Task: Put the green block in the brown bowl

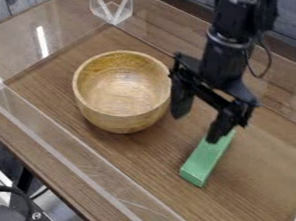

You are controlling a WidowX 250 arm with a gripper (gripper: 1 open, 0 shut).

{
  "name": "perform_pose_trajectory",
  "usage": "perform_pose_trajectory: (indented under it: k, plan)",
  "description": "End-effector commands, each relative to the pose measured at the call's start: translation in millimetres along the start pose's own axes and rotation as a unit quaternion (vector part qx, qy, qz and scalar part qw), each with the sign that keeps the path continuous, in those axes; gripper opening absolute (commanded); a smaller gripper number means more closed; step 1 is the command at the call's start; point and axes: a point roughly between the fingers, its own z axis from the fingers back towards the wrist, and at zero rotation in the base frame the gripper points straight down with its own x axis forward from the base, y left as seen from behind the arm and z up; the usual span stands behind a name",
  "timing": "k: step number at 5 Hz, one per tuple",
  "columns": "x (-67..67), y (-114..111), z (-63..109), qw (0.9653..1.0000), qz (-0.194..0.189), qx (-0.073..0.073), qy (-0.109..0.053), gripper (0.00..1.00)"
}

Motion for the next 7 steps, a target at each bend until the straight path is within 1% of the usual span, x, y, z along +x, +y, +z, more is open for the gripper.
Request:
perform_pose_trajectory:
  k: [1,4,7]
  plan:
    - [5.4,-11.5,10.8,0.9992,-0.002,-0.008,-0.040,1.00]
    - [11.5,-14.9,-9.0,0.9986,0.011,-0.025,-0.046,1.00]
    - [15.2,-12.2,-17.2,0.9977,0.026,-0.038,-0.049,1.00]
